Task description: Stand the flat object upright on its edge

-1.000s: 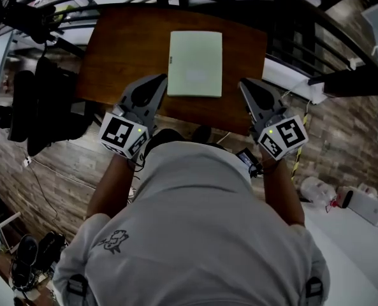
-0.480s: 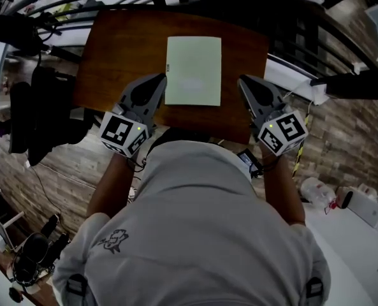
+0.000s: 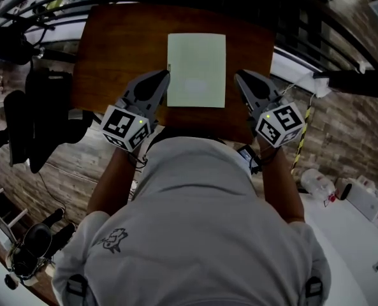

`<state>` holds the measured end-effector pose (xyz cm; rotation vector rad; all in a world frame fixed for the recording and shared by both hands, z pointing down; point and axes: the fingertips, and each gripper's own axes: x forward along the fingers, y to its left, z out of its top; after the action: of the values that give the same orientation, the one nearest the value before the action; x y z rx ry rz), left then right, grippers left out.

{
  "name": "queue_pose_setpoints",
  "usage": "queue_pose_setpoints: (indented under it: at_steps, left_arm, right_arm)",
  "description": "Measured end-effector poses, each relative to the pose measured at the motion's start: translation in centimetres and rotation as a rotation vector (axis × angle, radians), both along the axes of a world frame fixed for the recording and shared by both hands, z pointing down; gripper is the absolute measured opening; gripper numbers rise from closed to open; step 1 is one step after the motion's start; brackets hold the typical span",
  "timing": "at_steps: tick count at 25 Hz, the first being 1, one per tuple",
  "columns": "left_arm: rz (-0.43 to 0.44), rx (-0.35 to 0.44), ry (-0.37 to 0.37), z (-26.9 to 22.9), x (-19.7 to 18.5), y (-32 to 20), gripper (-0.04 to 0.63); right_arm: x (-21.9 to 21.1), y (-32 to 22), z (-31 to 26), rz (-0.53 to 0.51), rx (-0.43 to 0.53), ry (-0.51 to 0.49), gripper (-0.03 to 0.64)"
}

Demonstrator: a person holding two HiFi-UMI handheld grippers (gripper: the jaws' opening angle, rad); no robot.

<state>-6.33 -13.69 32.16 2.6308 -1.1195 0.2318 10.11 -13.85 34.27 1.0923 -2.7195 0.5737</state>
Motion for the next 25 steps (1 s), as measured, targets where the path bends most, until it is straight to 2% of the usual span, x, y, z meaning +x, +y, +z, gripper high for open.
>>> queue_pose_setpoints:
  at_steps: [6,18,25]
  left_arm:
    - [-0.001,-0.076,0.002,2.7,-0.4,-1.7,0.015]
    - [-0.026,-0.213,-0.032,8.8,-2.6,-4.6,0.076]
    - [-0.041,-0.275,-0.050,11.8,-3.3,-5.8,0.104]
  right_arm:
    - [0.0,-1.5,2.2,0.015,-0.052,0.008,0.035]
    - [0.1,-5.1,7.3,0.049,-0.146,0.038,0.040]
    - [0.0,-6.1,11.6,0.043,-0.246,0.058,0.123]
